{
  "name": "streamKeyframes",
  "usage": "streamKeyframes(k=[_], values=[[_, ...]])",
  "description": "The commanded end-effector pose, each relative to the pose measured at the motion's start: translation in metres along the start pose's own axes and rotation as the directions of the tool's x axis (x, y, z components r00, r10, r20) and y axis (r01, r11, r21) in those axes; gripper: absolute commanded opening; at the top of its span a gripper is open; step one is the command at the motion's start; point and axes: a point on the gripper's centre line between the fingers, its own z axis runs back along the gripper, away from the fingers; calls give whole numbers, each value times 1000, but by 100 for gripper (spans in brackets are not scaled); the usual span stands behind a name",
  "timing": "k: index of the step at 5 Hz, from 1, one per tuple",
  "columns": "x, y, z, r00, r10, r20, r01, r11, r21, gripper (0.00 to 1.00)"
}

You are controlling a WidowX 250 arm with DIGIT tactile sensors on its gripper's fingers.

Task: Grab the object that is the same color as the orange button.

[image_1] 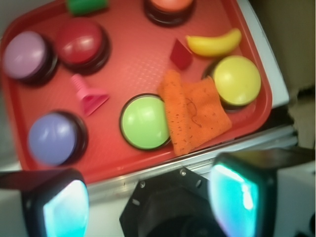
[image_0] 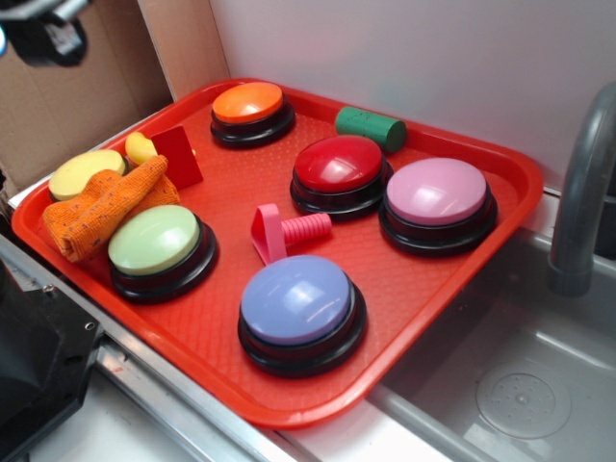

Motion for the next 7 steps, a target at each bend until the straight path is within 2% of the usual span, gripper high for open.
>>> streamKeyframes(k=[1, 2, 3, 5, 6, 7], values=[[24, 34, -64, 955, 297, 12, -296, 951, 93, 100], [35, 42, -100, 935, 354, -21, -351, 932, 88, 100], [41, 37, -129, 924, 382, -6, -379, 919, 109, 100], [45, 39, -151, 923, 385, 10, -384, 917, 109, 100], [44, 42, -150, 914, 404, 34, -405, 909, 100, 20], [44, 43, -149, 912, 409, 38, -411, 908, 86, 0]])
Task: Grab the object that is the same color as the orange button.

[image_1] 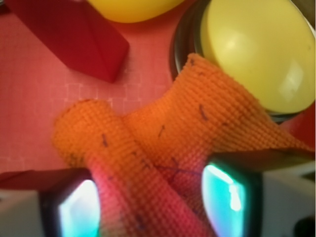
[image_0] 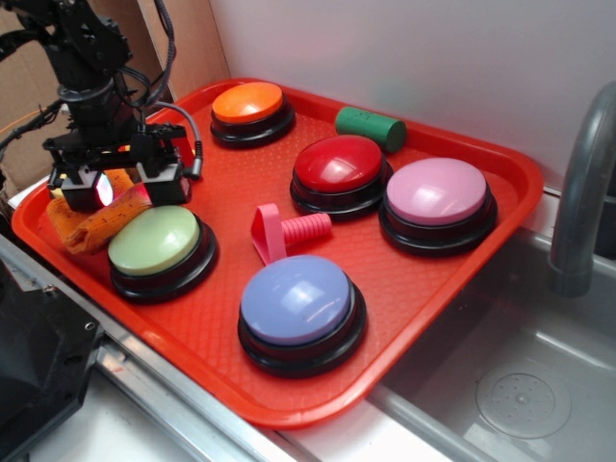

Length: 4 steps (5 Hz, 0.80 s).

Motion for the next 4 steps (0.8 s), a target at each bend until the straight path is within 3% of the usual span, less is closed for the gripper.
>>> streamKeyframes(k=[1, 3, 4], values=[[3, 7, 9, 999, 14, 33, -13, 999, -29, 0], [9, 7, 29, 998, -9, 66, 12, 999, -50, 0], [14, 2, 57, 990, -107, 93, 110, 993, -30, 0]])
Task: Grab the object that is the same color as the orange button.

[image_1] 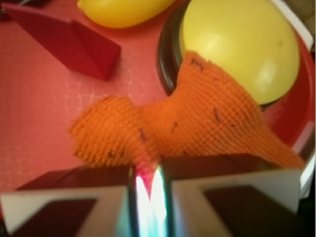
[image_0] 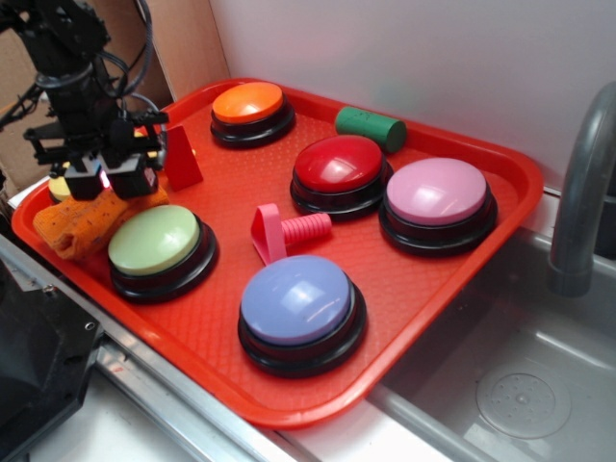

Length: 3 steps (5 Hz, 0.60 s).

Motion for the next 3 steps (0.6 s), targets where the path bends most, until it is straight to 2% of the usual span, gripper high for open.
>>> streamKeyframes(k=[1, 2, 3], values=[[12, -22, 78, 956, -293, 22, 293, 956, 10, 0], [-5, -44, 111, 877, -474, 77, 477, 878, -33, 0], [-27, -66, 136, 768, -635, 82, 640, 765, -69, 0]])
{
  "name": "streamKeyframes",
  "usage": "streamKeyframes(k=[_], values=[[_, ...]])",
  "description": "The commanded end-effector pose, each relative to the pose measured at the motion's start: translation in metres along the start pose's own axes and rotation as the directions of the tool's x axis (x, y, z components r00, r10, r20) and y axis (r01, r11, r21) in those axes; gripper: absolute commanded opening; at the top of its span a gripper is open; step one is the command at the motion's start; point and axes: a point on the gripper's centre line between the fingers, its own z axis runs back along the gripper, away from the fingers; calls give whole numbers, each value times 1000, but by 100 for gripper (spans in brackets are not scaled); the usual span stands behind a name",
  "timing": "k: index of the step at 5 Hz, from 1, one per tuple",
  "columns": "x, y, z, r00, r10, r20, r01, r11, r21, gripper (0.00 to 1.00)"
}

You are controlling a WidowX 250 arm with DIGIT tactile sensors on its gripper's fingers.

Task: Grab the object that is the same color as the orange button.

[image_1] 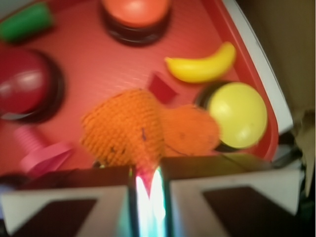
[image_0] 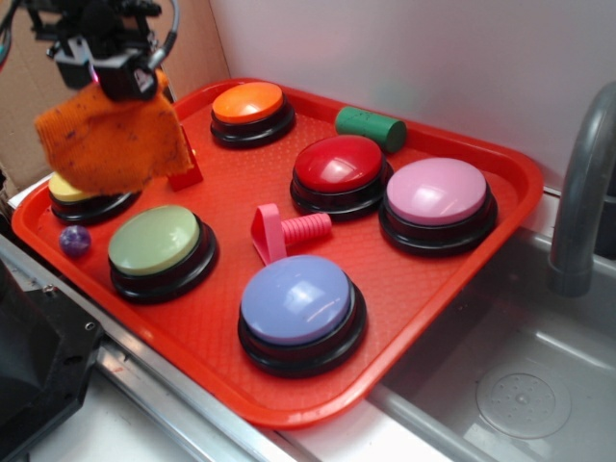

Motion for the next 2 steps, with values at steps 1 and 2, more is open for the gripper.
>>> streamKeyframes(k=[1, 2], values=[[-10, -36, 39, 970, -235, 64, 240, 965, -109, 0], [-12, -28, 34, 980, -185, 68, 191, 977, -98, 0]])
